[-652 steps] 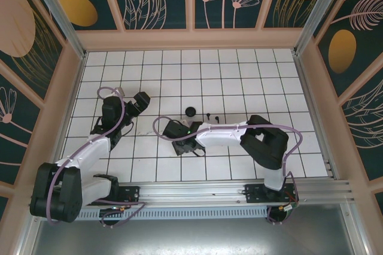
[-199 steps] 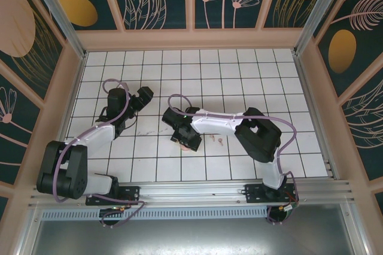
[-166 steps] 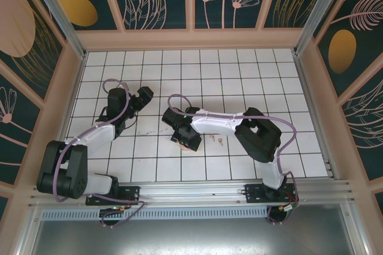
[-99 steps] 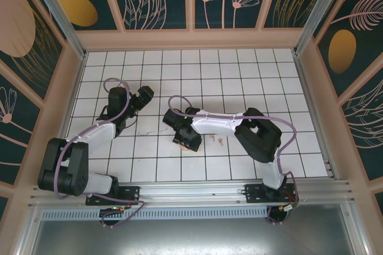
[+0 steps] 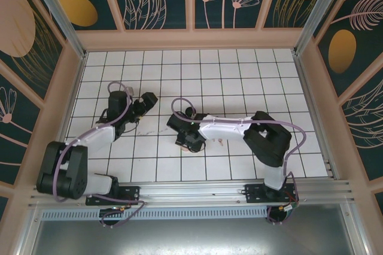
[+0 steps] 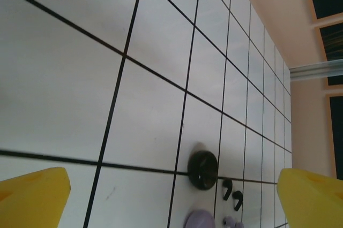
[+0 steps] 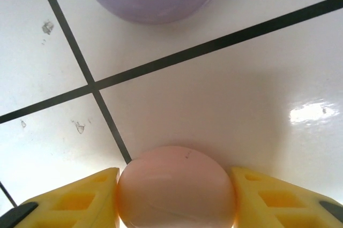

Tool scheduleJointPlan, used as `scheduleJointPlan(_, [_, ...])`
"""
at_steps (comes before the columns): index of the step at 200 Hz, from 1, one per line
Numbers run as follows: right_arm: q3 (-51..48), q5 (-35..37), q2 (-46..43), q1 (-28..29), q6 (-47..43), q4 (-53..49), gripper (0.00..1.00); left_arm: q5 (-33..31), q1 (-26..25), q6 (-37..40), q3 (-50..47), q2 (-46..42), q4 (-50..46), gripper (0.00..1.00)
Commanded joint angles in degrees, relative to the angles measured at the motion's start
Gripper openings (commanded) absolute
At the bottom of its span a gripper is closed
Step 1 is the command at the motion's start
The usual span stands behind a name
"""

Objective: Insert wireless bluetooth earbuds into charging case

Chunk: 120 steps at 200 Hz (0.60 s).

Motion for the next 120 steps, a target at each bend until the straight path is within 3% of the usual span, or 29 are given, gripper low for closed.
scheduleJointPlan(1, [-3.19,4.89,-5.86,-0.22,-1.25,5.98,0.42,-1.83,-0.22,1.68,-3.22,-5.08,5.72,0.99])
scheduleJointPlan(34, [-2.25,5.3,-9.3,-3.4,-5.29,5.46,0.42,-5.5,-0.22,-1.13,-7.16,-10.74,5.47,0.99])
scheduleJointPlan(68, [0.66,2.41,-10.65,-10.37,-9.56,7.33,0.42,-5.35,-0.22,-4.51,-12.31,-13.54,13.69,0.99])
scheduleJointPlan(120, [9.35,-1.99,-7.47,-17.55,-12.39,8.18,0.43,-2.24,-1.16,-1.09,-16.87,-10.81,28.92,0.96])
